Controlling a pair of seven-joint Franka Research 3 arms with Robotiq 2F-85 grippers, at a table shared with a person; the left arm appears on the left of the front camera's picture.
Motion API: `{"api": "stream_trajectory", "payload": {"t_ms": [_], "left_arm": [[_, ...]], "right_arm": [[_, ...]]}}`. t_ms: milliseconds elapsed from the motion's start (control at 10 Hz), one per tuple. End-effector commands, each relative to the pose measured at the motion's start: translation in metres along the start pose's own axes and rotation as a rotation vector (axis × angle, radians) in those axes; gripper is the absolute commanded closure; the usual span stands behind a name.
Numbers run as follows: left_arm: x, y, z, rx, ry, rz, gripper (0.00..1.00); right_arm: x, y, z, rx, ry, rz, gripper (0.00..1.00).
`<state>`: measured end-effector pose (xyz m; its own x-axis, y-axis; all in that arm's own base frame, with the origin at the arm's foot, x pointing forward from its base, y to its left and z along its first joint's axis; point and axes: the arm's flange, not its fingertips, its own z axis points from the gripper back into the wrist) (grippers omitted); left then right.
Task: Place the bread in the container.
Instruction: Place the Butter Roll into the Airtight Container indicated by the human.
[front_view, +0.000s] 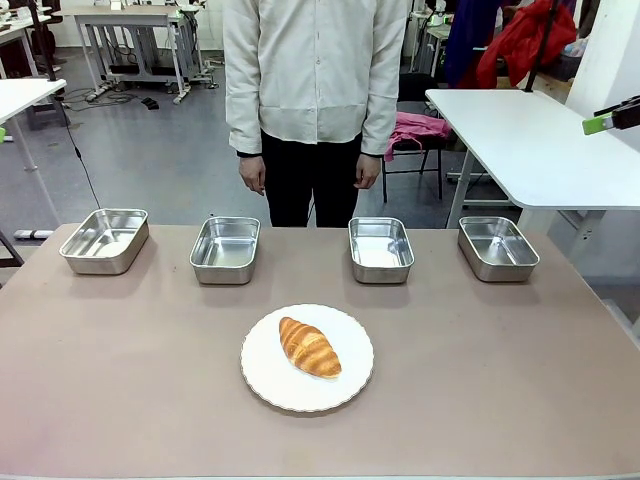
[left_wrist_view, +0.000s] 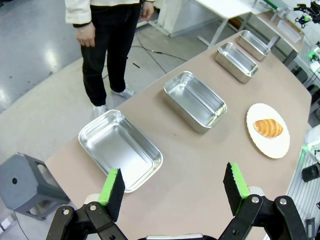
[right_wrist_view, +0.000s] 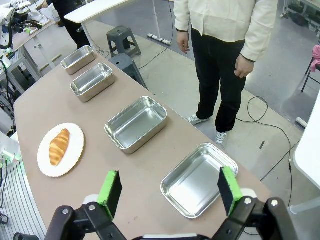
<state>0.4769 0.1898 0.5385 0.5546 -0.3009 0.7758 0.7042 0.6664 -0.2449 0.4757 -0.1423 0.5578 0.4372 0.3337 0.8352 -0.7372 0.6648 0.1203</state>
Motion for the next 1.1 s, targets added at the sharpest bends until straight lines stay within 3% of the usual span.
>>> {"api": "stream_trajectory", "payload": {"t_ms": [0, 1000], "left_arm": [[0.0006, -0.0012, 0.0018, -0.004, -0.004, -0.002, 0.0], [0.0006, -0.0012, 0.0018, -0.004, -0.004, -0.002, 0.0]], "right_arm": [[0.001, 0.0007, 0.0006, -0.002, -0.002, 0.002, 0.0], [0.001, 0.0007, 0.0006, -0.002, -0.002, 0.002, 0.0]]}}
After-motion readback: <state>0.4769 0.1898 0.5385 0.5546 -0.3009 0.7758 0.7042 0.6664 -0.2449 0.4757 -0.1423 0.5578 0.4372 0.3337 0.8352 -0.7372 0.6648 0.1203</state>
